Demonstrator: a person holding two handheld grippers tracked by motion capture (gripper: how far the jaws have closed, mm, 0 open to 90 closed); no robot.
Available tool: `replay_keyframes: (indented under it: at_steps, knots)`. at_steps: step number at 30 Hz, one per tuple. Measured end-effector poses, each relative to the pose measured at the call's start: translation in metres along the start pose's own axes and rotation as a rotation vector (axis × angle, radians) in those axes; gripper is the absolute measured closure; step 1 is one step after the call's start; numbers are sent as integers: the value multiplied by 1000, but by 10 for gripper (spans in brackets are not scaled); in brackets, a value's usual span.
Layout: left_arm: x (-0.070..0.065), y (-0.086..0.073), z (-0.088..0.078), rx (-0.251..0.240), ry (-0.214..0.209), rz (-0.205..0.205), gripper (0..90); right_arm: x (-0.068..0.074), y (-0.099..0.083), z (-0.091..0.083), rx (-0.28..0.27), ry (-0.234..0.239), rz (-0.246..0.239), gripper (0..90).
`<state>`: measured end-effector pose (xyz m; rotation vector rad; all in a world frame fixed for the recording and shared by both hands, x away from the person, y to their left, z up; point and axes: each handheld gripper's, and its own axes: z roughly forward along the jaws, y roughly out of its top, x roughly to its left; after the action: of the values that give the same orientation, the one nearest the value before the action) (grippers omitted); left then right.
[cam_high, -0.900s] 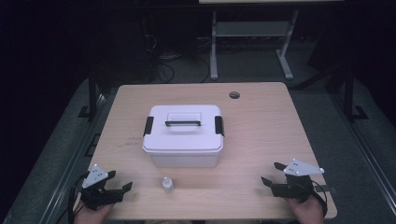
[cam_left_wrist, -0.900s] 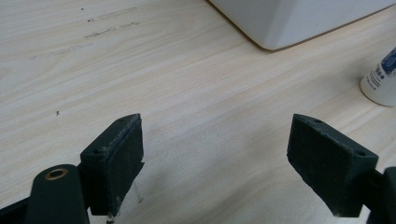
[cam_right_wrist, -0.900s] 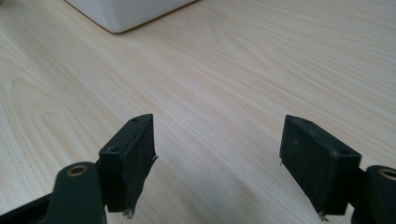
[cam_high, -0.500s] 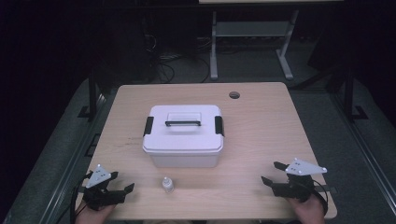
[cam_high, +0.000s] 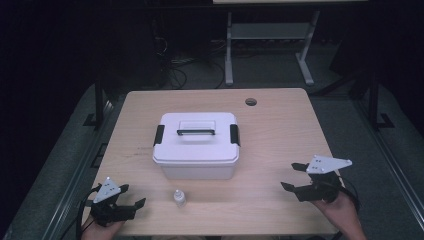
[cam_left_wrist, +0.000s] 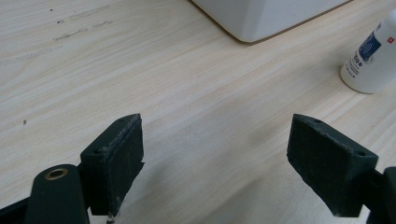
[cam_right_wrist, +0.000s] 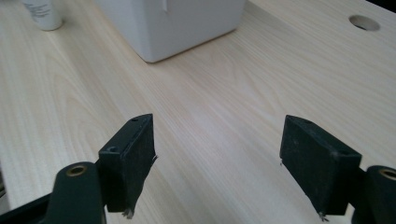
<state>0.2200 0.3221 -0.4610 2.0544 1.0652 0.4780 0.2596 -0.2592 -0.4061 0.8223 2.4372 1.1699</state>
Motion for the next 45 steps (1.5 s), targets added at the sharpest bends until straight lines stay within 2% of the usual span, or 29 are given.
replay_keyframes:
  at_steps: [2, 3, 4, 5, 7, 9, 11, 14, 17, 22, 23, 24, 25, 26, 33, 38, 45]
  knots:
    - [-1, 0, 0, -1, -2, 1, 183, -1, 6, -1, 6, 3, -17, 256]
    - [-2, 1, 1, 1, -2, 8, 182, -3, 18, -4, 14, 21, -36, 255]
    - [-2, 1, 1, 1, -2, 8, 182, -3, 18, -4, 14, 21, -36, 255]
    - [-2, 1, 1, 1, -3, 10, 183, -5, 30, -6, 20, 37, -59, 256]
    - [-2, 1, 0, 2, -6, 12, 182, -6, 35, -7, 22, 44, -68, 256]
    - [-2, 1, 0, -11, -1, 3, 183, -9, 57, -8, 41, 66, -105, 256]
    - [-2, 1, -1, -12, -4, 2, 183, -10, 62, -8, 50, 70, -115, 256]
    - [-1, 1, 0, -9, -4, 5, 183, -13, 90, -4, 78, 89, -171, 256]
    - [-1, 1, 0, -10, -6, 6, 183, -13, 102, -1, 89, 107, -186, 256]
    - [-1, 1, -1, -16, -6, 3, 183, -10, 132, 10, 124, 141, -245, 256]
    - [-1, 1, -2, -18, -5, 3, 183, -10, 132, 10, 124, 141, -245, 256]
    - [-1, 1, -2, -19, -6, 2, 184, -9, 143, 13, 126, 157, -254, 256]
    - [-1, 1, -2, -19, -6, 2, 183, -9, 143, 13, 126, 157, -254, 256]
    - [0, 1, -2, -19, -6, 2, 183, -7, 151, 16, 132, 168, -270, 256]
    - [0, 1, -3, -30, -7, -2, 183, -2, 177, 29, 157, 196, -306, 242]
    - [1, 2, -3, -30, -10, -1, 183, 1, 190, 37, 168, 213, -319, 225]
    - [1, 2, -4, -44, -10, -6, 177, 10, 211, 53, 198, 237, -364, 242]
